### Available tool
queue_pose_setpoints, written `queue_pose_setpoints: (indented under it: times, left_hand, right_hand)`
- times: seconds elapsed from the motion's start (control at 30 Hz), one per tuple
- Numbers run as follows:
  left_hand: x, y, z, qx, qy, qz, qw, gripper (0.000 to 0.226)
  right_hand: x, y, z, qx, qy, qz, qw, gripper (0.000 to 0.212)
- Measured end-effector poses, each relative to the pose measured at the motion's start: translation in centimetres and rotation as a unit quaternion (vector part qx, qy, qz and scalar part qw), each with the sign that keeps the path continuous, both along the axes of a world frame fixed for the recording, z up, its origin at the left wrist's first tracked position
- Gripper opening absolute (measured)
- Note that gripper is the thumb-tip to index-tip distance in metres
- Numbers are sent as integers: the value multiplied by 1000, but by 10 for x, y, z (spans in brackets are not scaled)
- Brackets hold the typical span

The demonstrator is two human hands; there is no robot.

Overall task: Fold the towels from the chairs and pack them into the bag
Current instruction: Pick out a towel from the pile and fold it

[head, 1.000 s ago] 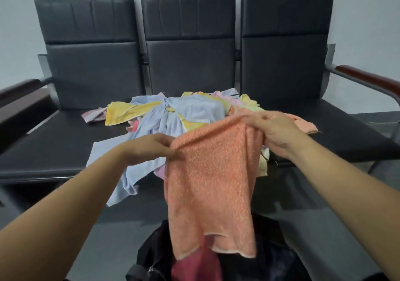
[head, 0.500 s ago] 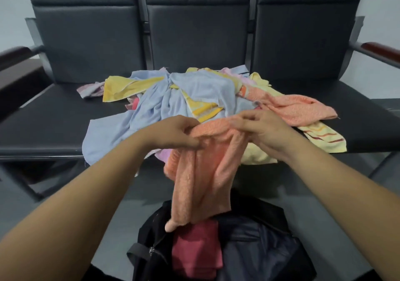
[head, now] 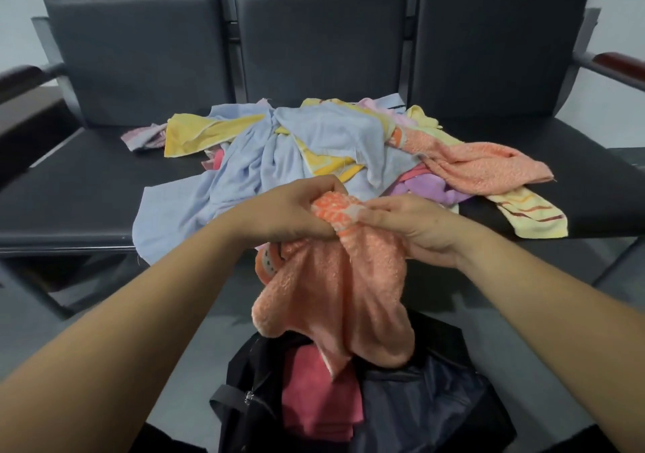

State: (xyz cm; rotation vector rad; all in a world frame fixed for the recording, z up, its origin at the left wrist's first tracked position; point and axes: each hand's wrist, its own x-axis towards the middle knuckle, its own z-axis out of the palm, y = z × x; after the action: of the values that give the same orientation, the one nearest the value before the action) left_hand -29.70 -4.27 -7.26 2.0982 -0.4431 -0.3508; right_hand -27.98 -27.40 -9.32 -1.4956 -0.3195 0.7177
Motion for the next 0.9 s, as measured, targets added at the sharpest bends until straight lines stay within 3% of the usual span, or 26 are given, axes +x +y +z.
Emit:
queue_pose_setpoints:
  times: [0.07, 0.17, 0.23, 0.3, 0.43, 0.63, 0.77, 0.9]
  left_hand:
    - [-2, 0, 3, 10, 18, -1, 1000, 41]
    - [-2, 14, 0, -41, 150, 25, 988, 57]
    - [-1, 22, -9, -70, 188, 40, 979, 42]
    - [-2, 21, -18, -102, 160, 53, 980, 20]
    - [-2, 8, -20, -211, 86, 97, 969, 20]
    - [-7, -1, -7, -77, -44, 61, 994, 17]
    - [-6, 4, 1, -80, -92, 128, 984, 6]
    - [-3, 9, 5, 6, -118, 154, 981, 5]
  right_hand:
    - [2, 6, 1, 3, -1, -39, 999, 41]
    - [10, -1, 5, 103, 0, -121, 987, 36]
    - [11, -10, 8, 160, -17, -154, 975, 35]
    - [11, -18, 11, 157, -31, -149, 976, 37]
    - [5, -25, 13, 78, 13, -77, 994, 52]
    - [3, -14, 6, 79, 137, -82, 984, 51]
    - [13, -19, 1, 106, 61, -174, 977, 35]
    - [20, -28, 7, 88, -61, -200, 974, 36]
